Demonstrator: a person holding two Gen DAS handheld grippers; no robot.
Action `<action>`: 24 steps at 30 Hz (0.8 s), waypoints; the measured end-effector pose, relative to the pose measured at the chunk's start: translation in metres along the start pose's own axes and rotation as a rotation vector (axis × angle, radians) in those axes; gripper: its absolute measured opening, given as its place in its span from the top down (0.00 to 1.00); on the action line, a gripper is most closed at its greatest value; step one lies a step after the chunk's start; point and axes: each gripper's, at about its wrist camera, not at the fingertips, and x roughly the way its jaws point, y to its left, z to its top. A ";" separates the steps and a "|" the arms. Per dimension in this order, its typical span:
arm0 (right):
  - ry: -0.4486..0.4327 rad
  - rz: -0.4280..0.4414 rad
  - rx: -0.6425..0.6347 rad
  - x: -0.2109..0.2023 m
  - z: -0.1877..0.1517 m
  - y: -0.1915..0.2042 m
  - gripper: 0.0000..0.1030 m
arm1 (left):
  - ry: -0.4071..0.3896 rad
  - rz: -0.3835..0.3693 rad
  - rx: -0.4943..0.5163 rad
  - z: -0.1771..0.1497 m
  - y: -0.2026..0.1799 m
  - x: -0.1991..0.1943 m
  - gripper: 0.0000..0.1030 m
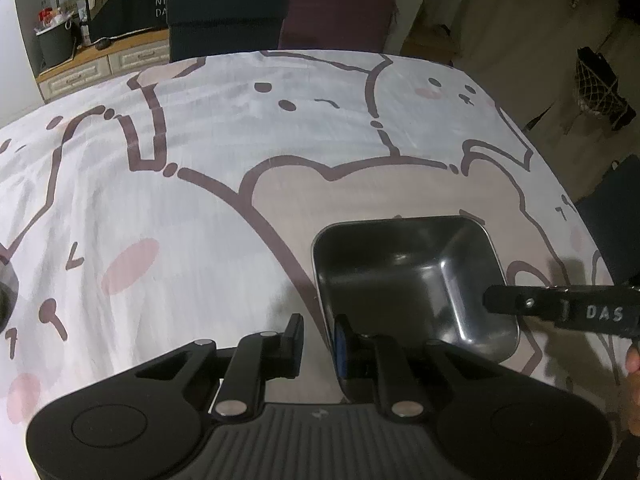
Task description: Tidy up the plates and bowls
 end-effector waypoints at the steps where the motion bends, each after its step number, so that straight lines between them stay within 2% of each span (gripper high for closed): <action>1: 0.006 -0.007 -0.002 0.002 -0.001 0.002 0.86 | 0.000 -0.002 -0.001 0.000 0.000 0.000 0.83; 5: 0.009 -0.015 -0.012 0.005 -0.002 0.004 0.88 | -0.004 -0.020 -0.012 0.002 0.000 -0.001 0.93; 8: 0.006 -0.028 -0.020 0.005 -0.001 0.007 0.94 | -0.007 -0.024 -0.023 0.004 -0.001 -0.002 0.94; 15: -0.016 -0.044 -0.064 -0.002 -0.004 0.013 0.95 | -0.038 -0.020 -0.027 0.006 -0.003 -0.013 0.94; 24: -0.088 -0.026 -0.079 -0.029 -0.007 0.028 0.96 | -0.135 -0.004 -0.038 0.001 -0.001 -0.059 0.94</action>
